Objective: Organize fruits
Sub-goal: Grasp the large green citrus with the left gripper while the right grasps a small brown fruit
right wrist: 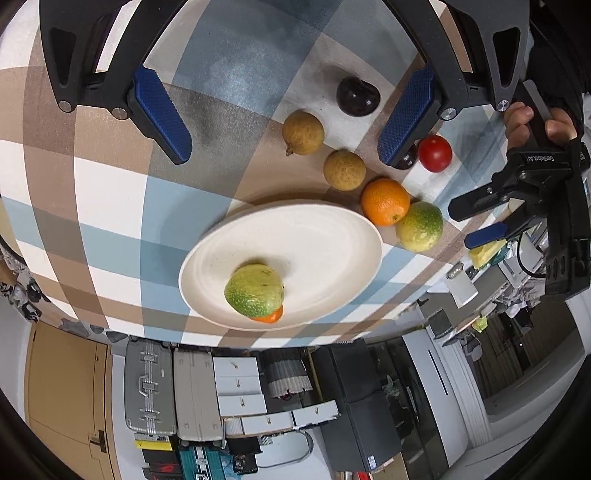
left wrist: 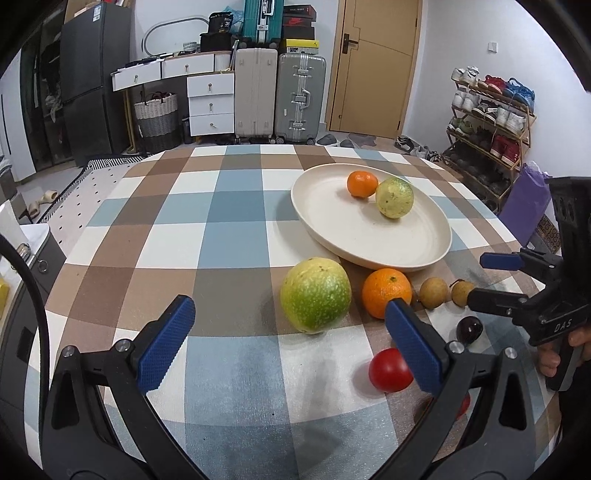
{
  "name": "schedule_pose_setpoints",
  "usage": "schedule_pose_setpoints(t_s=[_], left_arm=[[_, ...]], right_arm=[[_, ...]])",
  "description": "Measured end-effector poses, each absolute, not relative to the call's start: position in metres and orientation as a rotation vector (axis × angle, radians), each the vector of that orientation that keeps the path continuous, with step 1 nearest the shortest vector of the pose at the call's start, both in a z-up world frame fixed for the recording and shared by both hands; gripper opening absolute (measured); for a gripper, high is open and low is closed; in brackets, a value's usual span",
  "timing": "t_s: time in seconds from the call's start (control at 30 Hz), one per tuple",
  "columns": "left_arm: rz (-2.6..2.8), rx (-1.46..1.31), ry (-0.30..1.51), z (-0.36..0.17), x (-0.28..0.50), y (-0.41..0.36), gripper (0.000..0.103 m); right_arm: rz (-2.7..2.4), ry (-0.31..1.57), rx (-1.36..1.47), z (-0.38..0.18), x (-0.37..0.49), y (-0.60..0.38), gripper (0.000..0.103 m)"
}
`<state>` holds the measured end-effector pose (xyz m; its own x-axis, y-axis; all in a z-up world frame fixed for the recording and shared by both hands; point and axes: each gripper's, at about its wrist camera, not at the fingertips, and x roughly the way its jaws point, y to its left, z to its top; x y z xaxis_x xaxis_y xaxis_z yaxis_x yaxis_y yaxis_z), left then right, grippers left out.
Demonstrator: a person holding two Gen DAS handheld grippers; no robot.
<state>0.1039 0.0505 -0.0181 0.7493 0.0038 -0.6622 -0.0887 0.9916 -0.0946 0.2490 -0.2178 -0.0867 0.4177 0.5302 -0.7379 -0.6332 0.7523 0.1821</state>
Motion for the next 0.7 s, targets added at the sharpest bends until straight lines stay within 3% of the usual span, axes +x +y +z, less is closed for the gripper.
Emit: schedule_pose_setpoints(t_s=[0.3, 0.7], left_arm=[[0.056, -0.125, 0.733, -0.021, 0.106, 0.051, 0.103], [0.055, -0.129, 0.721, -0.019, 0.105, 0.052, 0.103]], right_arm=[[0.711, 0.91, -0.135, -0.091, 0.252, -0.221, 0.1], [0.716, 0.941, -0.118, -0.095, 0.256, -0.226, 0.078]])
